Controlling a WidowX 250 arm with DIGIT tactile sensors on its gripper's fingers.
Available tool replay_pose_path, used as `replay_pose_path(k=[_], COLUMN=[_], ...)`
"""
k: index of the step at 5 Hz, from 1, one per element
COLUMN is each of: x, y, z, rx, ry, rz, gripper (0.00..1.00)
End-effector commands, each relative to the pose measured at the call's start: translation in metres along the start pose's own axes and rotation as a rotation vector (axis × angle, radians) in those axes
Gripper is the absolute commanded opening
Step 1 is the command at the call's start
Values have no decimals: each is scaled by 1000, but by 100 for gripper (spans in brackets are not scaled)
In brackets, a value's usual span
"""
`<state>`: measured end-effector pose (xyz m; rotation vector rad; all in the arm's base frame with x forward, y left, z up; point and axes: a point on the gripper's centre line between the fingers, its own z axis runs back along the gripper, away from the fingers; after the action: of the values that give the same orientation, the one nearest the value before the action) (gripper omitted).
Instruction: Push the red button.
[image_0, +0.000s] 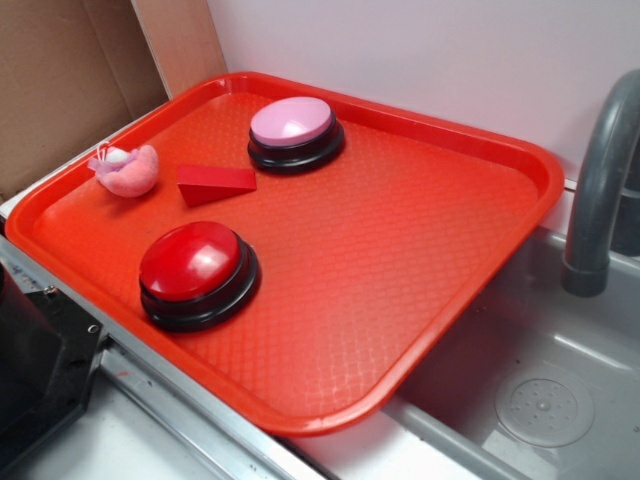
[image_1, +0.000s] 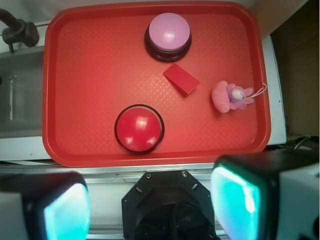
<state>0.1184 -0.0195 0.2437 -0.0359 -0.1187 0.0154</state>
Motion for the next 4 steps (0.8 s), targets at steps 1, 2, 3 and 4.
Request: replay_pose_path(k=[1,2,3,4], x=[0,22,14,-4], y=[0,-45,-59,-37], z=[0,-55,-103,-151], rx=[0,-27,-63,-24], ry=[0,94,84,90], rz=[0,-245,-441,-473], gripper=[100,100,100,100])
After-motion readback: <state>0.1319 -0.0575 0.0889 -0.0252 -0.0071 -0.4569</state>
